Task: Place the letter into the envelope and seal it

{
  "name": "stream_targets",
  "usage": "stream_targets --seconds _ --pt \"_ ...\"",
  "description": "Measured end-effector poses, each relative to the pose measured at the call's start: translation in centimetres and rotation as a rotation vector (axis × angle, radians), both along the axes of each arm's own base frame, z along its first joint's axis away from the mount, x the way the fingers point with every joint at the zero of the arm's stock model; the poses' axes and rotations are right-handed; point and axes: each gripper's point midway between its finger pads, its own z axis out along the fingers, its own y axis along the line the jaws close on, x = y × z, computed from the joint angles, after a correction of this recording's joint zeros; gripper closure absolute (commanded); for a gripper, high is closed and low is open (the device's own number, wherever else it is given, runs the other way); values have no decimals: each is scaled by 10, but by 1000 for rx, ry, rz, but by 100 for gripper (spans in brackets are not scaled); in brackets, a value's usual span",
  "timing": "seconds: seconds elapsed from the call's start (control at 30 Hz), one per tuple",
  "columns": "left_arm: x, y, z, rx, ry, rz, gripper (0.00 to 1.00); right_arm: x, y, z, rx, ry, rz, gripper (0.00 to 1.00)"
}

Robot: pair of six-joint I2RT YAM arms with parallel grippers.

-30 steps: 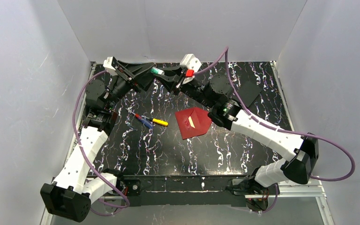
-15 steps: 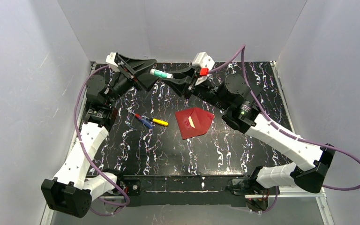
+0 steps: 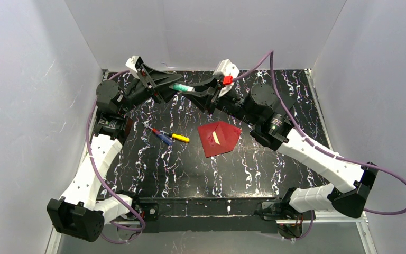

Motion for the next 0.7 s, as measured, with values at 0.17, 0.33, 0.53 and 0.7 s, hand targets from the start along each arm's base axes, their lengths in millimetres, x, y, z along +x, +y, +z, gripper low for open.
stream_targets --seconds 0.17,0.33,0.53,0.7 --pt "-2 -1 -1 4 9 -16 74 0 -1 1 10 15 -3 99" --pt "-3 0 -1 1 11 -12 72 -1 -7 6 28 21 -15 99" --pt "-4 0 0 -1 8 -7 97 -2 -11 5 35 27 -26 95" --pt "-3 0 0 -1 10 -2 100 -1 -11 3 40 30 -29 45"
